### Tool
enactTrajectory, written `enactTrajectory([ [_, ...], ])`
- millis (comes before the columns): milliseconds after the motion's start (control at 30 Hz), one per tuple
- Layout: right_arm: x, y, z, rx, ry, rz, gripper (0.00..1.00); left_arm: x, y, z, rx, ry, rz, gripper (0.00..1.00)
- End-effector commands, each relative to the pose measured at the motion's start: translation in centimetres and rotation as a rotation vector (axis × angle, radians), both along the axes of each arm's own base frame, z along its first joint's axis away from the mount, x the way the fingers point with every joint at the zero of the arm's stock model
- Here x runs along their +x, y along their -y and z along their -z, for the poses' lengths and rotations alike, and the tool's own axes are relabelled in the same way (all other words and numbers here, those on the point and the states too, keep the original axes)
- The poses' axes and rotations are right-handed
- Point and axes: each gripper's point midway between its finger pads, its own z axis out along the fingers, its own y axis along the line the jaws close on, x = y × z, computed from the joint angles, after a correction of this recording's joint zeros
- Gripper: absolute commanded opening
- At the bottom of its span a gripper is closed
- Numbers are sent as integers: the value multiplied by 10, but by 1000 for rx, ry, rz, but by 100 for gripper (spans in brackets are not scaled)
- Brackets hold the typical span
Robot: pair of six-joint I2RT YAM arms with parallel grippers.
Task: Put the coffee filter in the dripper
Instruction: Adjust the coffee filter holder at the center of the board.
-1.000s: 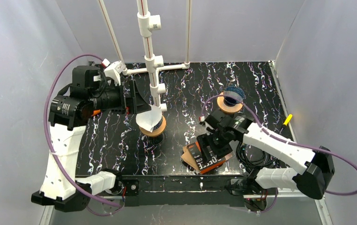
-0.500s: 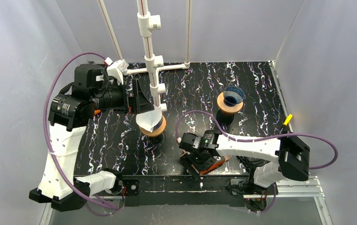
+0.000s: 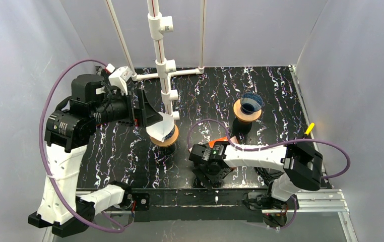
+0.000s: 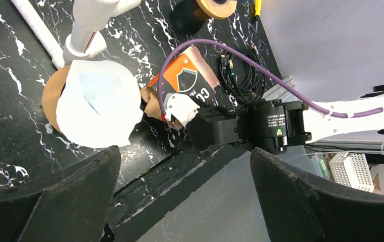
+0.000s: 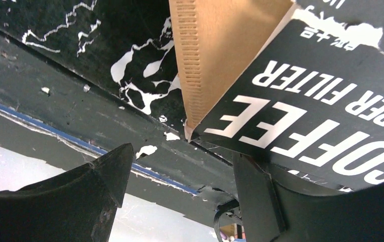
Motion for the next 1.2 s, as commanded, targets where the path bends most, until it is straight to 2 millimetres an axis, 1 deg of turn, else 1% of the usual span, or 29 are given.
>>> enactTrajectory([
  [0, 23, -17, -15, 34, 78, 11, 82, -9, -3, 1, 9, 26, 12, 99],
  [100, 30, -19, -21, 42, 75, 31, 82, -12, -6, 3, 14, 32, 11, 99],
  [167, 34, -27, -31, 73, 85, 21, 83, -13, -7, 4, 18, 35, 10, 99],
  [300, 41, -45, -59, 145, 111, -16, 84, -16, -5, 7, 15, 21, 21, 99],
  [400, 51, -54, -79, 200, 114, 10, 84, -17, -2, 8, -9, -11, 20, 99],
  [500, 70, -55, -93, 256, 87, 84, 84, -20, 7, 12, -30, -57, 61, 99],
  [600, 88, -55, -106, 311, 65, 145, 84, -21, 15, 15, -10, -66, 101, 99],
  [767, 115, -52, -130, 380, 55, 219, 84, -19, 34, 22, 107, -14, 187, 99],
  [900, 130, -45, -147, 421, 60, 269, 84, -22, 53, 30, 217, 51, 260, 99],
  [1000, 136, -38, -150, 433, 59, 299, 84, -24, 69, 42, 325, 106, 314, 99],
  [1167, 142, -29, -137, 394, 65, 315, 84, -28, 87, 67, 535, 189, 367, 99],
])
